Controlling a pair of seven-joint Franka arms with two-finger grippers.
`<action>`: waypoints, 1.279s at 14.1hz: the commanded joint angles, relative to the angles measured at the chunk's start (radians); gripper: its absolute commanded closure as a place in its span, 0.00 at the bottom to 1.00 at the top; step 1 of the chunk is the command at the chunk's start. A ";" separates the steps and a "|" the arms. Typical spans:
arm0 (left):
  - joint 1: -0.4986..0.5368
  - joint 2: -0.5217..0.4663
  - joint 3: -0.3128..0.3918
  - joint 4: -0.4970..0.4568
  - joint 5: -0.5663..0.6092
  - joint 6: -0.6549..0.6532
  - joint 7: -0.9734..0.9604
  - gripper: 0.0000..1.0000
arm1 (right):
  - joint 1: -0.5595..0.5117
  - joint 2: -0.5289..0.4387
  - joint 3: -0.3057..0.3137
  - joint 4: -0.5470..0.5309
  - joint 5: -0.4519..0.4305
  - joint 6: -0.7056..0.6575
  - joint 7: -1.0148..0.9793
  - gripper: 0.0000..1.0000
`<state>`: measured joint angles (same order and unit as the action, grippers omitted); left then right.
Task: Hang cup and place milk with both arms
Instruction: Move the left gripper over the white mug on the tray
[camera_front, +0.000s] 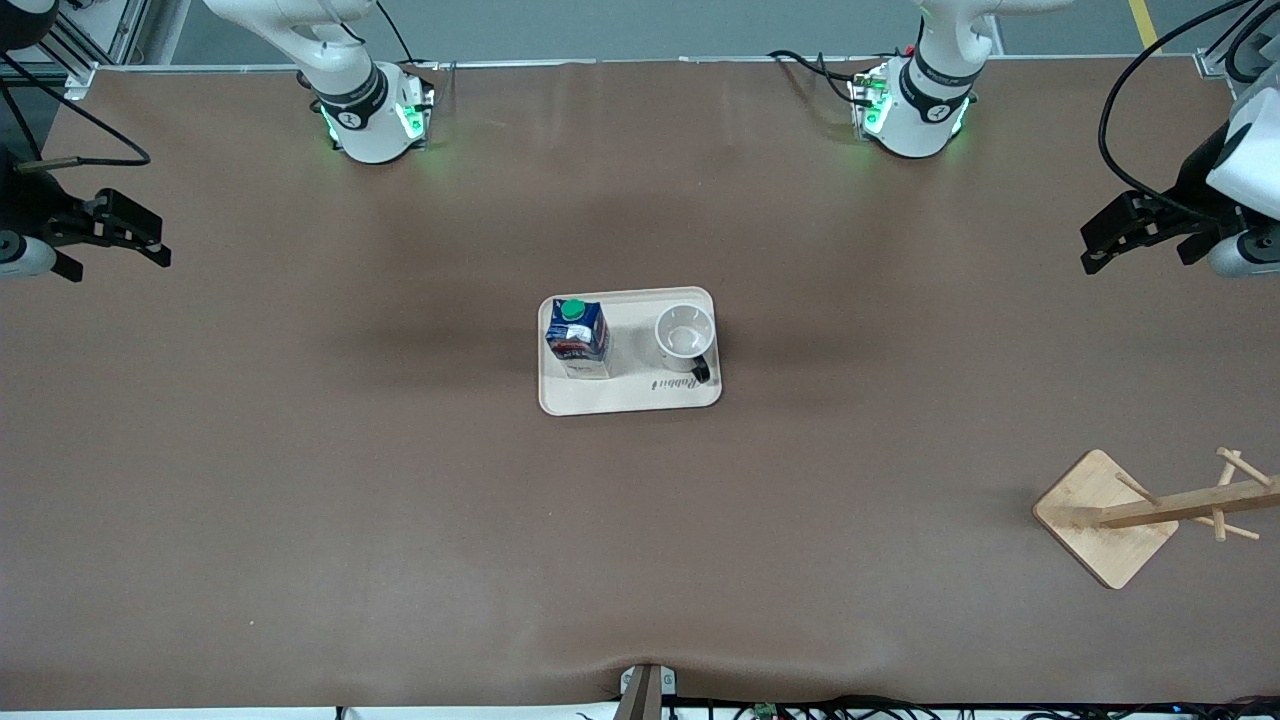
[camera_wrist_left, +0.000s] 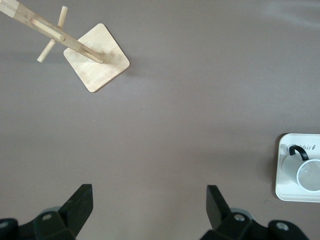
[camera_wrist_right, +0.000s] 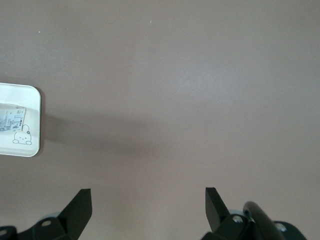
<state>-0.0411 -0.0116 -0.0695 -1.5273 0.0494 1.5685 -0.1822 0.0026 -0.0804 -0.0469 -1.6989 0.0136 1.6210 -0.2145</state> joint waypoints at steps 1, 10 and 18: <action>-0.003 0.012 0.000 0.026 0.003 -0.016 0.007 0.00 | -0.007 0.010 0.006 0.019 -0.012 -0.010 0.001 0.00; -0.011 0.042 -0.053 -0.046 0.001 -0.007 -0.037 0.00 | -0.009 0.018 0.006 0.019 -0.012 -0.010 0.003 0.00; -0.011 0.053 -0.344 -0.322 -0.003 0.208 -0.477 0.00 | -0.010 0.024 0.006 0.019 -0.012 -0.009 0.003 0.00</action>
<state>-0.0608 0.0552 -0.3749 -1.7823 0.0494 1.7274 -0.6142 0.0025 -0.0659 -0.0483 -1.6987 0.0135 1.6210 -0.2144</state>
